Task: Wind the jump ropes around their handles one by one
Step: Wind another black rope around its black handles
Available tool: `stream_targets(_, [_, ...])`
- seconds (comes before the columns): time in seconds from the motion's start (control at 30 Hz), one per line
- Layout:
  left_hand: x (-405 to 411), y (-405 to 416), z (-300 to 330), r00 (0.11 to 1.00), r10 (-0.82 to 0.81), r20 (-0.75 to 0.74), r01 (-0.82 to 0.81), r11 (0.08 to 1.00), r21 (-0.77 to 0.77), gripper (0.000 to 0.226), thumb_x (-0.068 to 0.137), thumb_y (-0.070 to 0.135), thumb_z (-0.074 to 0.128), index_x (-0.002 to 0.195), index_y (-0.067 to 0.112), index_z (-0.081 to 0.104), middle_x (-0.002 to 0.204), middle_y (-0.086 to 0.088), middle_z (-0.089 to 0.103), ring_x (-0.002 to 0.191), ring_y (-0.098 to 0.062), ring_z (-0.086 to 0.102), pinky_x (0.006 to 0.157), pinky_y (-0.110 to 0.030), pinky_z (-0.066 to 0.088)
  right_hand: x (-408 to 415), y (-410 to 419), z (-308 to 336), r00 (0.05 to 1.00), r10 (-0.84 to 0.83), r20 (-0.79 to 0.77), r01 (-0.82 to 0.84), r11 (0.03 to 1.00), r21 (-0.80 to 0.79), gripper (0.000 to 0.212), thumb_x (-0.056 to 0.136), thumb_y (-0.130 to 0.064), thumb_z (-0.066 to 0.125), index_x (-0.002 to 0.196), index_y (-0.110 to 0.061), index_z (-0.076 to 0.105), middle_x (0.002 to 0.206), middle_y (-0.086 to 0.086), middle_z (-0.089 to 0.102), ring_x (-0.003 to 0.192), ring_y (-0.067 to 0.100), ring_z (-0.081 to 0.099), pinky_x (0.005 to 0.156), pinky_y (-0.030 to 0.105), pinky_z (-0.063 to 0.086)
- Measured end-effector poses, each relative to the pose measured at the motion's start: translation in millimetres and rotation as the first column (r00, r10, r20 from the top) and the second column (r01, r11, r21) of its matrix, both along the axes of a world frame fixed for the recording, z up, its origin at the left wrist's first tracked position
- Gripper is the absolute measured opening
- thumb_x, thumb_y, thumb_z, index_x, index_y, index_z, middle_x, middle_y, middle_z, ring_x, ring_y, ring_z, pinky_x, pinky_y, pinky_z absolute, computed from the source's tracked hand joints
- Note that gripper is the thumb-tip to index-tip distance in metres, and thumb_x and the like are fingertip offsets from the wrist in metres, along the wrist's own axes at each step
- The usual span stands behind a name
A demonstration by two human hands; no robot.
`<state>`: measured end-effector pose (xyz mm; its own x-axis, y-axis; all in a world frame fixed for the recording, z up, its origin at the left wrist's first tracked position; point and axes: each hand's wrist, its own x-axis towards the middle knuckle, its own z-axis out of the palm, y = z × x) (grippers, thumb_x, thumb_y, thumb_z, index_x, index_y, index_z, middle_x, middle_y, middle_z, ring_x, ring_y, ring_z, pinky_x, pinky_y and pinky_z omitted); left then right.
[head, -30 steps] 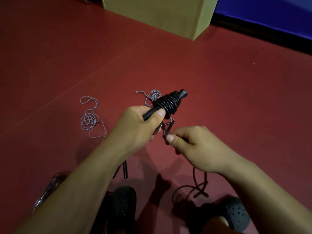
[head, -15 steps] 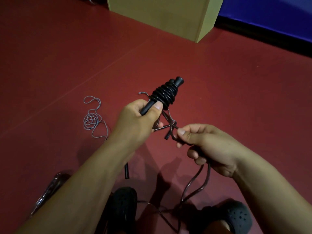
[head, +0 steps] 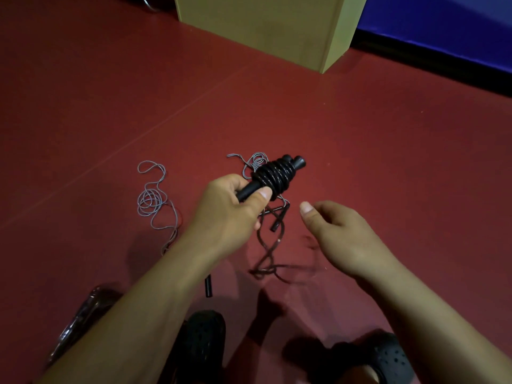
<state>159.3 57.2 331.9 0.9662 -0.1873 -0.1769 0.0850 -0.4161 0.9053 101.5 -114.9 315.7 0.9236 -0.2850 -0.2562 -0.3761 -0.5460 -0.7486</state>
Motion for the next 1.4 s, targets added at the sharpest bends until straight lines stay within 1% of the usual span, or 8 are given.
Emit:
stream_targets(0.27, [-3,-5,-2,1.000,-0.012,-0.018,0.012,0.999,0.036,0.021,0.093,0.031,0.065,0.085,0.012,0.063,0.053,0.001,0.064,0.033,0.000,0.039,0.036,-0.012,0.028,2,11,-6,0.993,0.115,0.026,-0.117,0.980,0.161,0.027,0.097,-0.045,0.051,0.102,-0.025,0.069,0.097,-0.006,0.073,0.097,0.011,0.065,0.092,0.036,0.051])
stream_targets(0.53, [-3,-9,-2,0.990,-0.027,-0.137,0.002,0.984,-0.179,0.022,0.094,0.027,0.064,0.077,0.013,0.067,0.055,0.001,0.061,0.053,-0.011,0.053,0.056,-0.024,0.044,1,22,-10,0.994,0.111,0.007,-0.103,0.896,0.431,0.024,0.093,-0.032,0.065,0.112,-0.018,0.060,0.110,0.003,0.072,0.105,0.018,0.067,0.093,0.032,0.052])
stream_targets(0.67, [-3,-9,-1,0.989,-0.010,-0.149,-0.023,0.977,-0.214,0.022,0.094,0.028,0.064,0.076,0.017,0.068,0.052,0.003,0.061,0.048,-0.006,0.055,0.051,-0.019,0.044,4,27,-7,0.992,-0.020,-0.124,0.107,0.654,0.749,0.017,0.099,-0.022,0.055,0.109,-0.008,0.057,0.081,0.008,0.065,0.071,0.020,0.067,0.088,0.043,0.055])
stream_targets(0.73, [-1,-7,-2,0.991,0.022,-0.130,-0.047,0.980,-0.194,0.023,0.094,0.030,0.064,0.075,0.018,0.068,0.052,0.002,0.062,0.050,-0.010,0.053,0.057,-0.025,0.044,6,27,-3,0.983,-0.071,-0.168,0.177,0.605,0.776,0.012,0.101,-0.020,0.050,0.106,-0.010,0.055,0.068,0.005,0.056,0.050,0.016,0.055,0.063,0.036,0.055])
stream_targets(0.87, [3,-1,-3,0.994,0.075,-0.074,-0.082,0.992,-0.100,0.023,0.094,0.033,0.062,0.079,0.016,0.068,0.055,-0.002,0.068,0.056,-0.014,0.056,0.066,-0.034,0.046,9,20,0,0.989,-0.098,-0.110,0.146,0.760,0.633,0.019,0.104,-0.020,0.043,0.096,-0.014,0.060,0.060,-0.001,0.047,0.040,0.008,0.032,0.042,0.021,0.028])
stream_targets(1.07, [1,2,-9,0.999,0.003,0.045,-0.008,0.993,0.121,0.021,0.096,0.034,0.059,0.083,0.019,0.065,0.059,0.005,0.071,0.040,0.000,0.050,0.041,-0.012,0.035,4,14,4,0.997,0.065,-0.038,-0.056,0.978,0.201,0.021,0.092,-0.037,0.062,0.085,-0.018,0.068,0.059,-0.009,0.051,0.048,0.006,0.041,0.049,0.022,0.035])
stream_targets(1.17, [1,3,-13,0.998,-0.034,0.052,0.024,0.985,0.173,0.016,0.097,0.031,0.058,0.086,0.020,0.063,0.061,0.006,0.070,0.051,-0.002,0.062,0.047,-0.015,0.041,1,10,4,0.985,0.147,-0.087,-0.149,0.989,-0.018,0.034,0.092,-0.042,0.060,0.076,-0.012,0.063,0.049,-0.011,0.045,0.043,0.003,0.038,0.044,0.016,0.029])
stream_targets(1.4, [8,6,-20,0.991,0.000,0.131,-0.037,0.960,0.278,0.018,0.093,0.032,0.062,0.081,0.021,0.053,0.074,-0.002,0.070,0.068,-0.024,0.067,0.070,-0.045,0.055,-6,14,21,0.950,0.311,0.015,-0.311,0.950,0.038,0.035,0.096,-0.037,0.056,0.081,-0.005,0.061,0.049,-0.011,0.037,0.045,0.004,0.031,0.043,0.017,0.028])
